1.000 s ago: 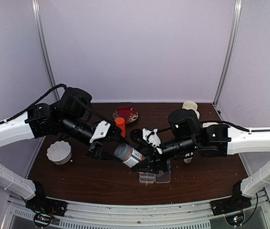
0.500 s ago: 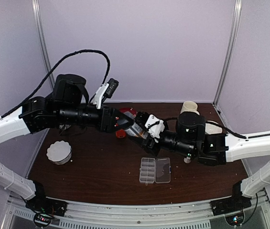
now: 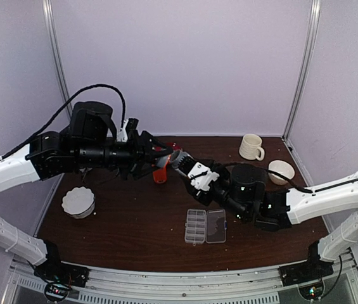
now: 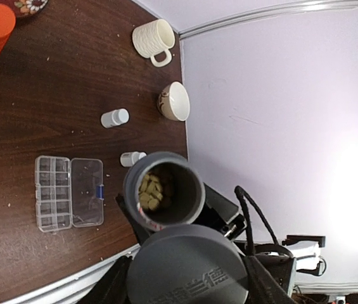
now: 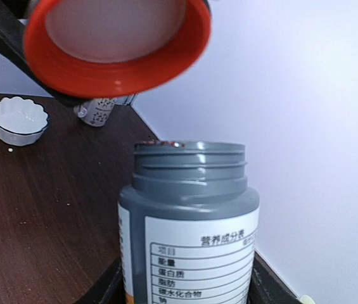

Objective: Sort the pills into containers
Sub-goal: Pour the pill into the compartment of the pill container.

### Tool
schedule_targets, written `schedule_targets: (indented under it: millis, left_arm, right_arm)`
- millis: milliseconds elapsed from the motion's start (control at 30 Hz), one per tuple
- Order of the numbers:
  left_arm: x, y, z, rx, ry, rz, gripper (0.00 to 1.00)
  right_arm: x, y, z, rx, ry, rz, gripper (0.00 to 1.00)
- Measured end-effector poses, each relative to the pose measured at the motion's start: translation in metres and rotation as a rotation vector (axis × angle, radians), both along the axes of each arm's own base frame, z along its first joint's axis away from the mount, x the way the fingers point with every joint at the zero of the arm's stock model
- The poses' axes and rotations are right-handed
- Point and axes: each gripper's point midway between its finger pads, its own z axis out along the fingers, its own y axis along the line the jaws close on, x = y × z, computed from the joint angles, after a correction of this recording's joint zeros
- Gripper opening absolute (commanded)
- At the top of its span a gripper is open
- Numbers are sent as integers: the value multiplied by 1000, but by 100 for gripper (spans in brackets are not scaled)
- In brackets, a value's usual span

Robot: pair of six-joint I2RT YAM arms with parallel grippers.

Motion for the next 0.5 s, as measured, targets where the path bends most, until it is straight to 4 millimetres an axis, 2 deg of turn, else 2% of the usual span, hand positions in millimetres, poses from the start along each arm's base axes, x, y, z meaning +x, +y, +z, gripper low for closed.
schedule_targets:
  millis: [167,333,400,500]
  left_arm:
    - [1,10,-4,-12,50,55,17]
    - [20,42,-10,98,-58,126,17]
    - [30,57,-22,177,-110,151,17]
    - [40,75,-63,330,-155,162,18]
  right_arm:
    - [6,-11,-13,-10,-1,-56,0]
    - [2,-21,-31,-14,41,-58,0]
    - [-2,-26,-30,11,62,-48,0]
    - [-9,-36,-27,54,99,-27,0]
